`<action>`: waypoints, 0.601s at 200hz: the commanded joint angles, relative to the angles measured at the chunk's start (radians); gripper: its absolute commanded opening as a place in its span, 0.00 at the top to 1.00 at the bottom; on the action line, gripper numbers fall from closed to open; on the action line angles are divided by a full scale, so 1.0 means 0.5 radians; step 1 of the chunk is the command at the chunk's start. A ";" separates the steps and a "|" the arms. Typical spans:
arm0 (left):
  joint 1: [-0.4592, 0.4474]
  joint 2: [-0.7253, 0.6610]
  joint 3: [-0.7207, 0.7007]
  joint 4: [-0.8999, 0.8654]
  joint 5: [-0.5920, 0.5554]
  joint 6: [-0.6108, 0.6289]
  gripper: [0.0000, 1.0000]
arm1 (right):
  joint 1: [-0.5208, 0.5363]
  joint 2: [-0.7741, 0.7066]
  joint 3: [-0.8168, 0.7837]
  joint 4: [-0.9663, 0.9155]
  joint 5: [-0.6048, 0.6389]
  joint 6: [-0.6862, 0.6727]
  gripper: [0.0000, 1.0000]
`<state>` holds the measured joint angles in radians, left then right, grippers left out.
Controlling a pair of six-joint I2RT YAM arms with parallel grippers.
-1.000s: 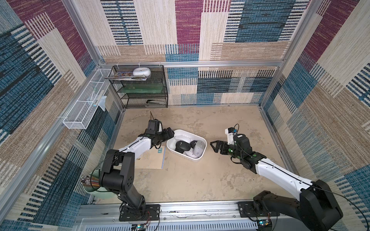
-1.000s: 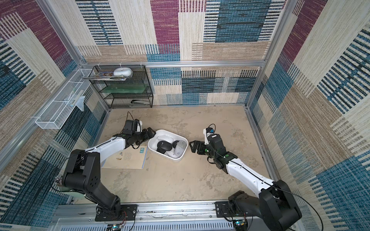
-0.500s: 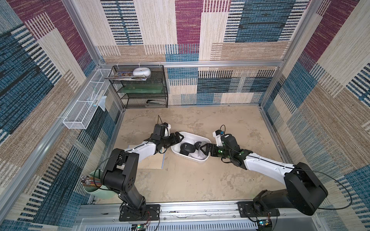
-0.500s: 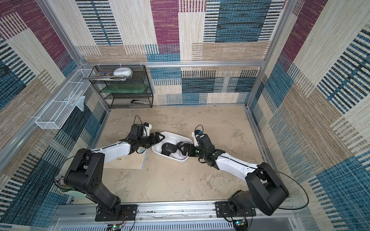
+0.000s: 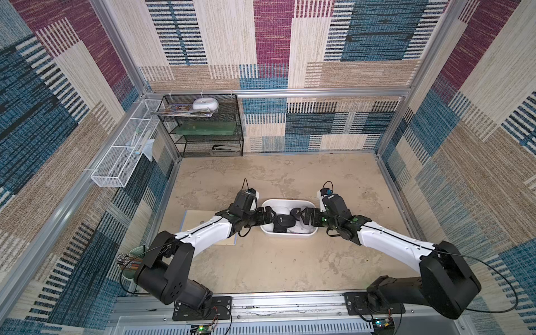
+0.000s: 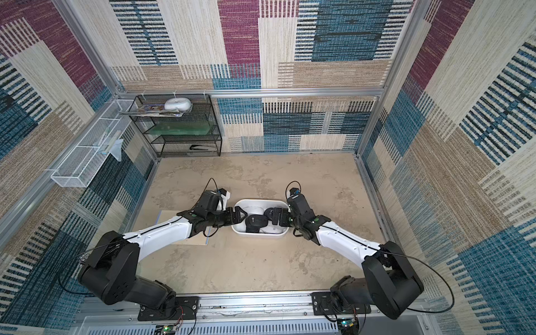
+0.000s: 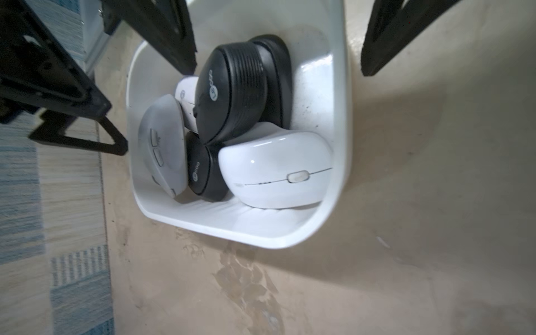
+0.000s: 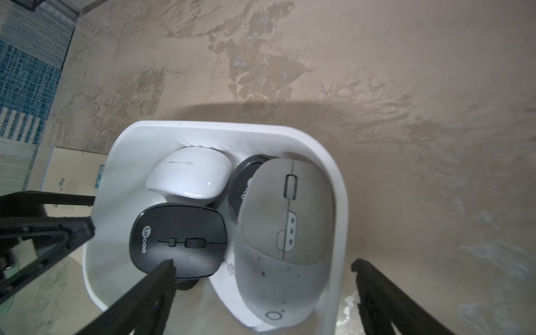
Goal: Take out the mouse from the storage box
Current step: Move the storage box to the center of the board, then pick up the mouse from the storage box.
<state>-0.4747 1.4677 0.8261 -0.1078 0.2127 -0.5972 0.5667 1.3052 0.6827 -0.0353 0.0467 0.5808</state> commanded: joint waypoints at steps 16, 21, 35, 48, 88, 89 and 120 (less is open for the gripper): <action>-0.040 -0.299 0.122 -0.520 -0.505 0.124 0.03 | -0.102 -0.182 -0.098 -0.012 0.206 -0.191 0.00; -0.065 -0.338 0.136 -0.529 -0.502 0.114 0.02 | -0.119 -0.207 -0.119 -0.002 0.232 -0.207 0.00; -0.152 -0.380 0.185 -0.533 -0.469 0.048 0.01 | -0.172 -0.279 -0.193 0.053 0.283 -0.247 0.00; -0.270 -0.325 0.258 -0.533 -0.434 -0.027 0.01 | -0.203 -0.344 -0.290 0.153 0.327 -0.284 0.00; -0.667 0.051 0.550 -0.482 -0.373 -0.210 0.05 | -0.231 -0.526 -0.554 0.389 0.423 -0.280 0.00; -0.673 0.061 0.557 -0.480 -0.375 -0.214 0.05 | -0.231 -0.529 -0.555 0.388 0.423 -0.280 0.01; -0.832 0.344 0.743 -0.436 -0.382 -0.319 0.09 | -0.235 -0.647 -0.597 0.400 0.450 -0.281 0.00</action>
<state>-0.8593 1.5681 1.1488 -0.3397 0.0238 -0.6941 0.4507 1.0138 0.3985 0.1051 0.2432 0.4503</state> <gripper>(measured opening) 0.924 0.994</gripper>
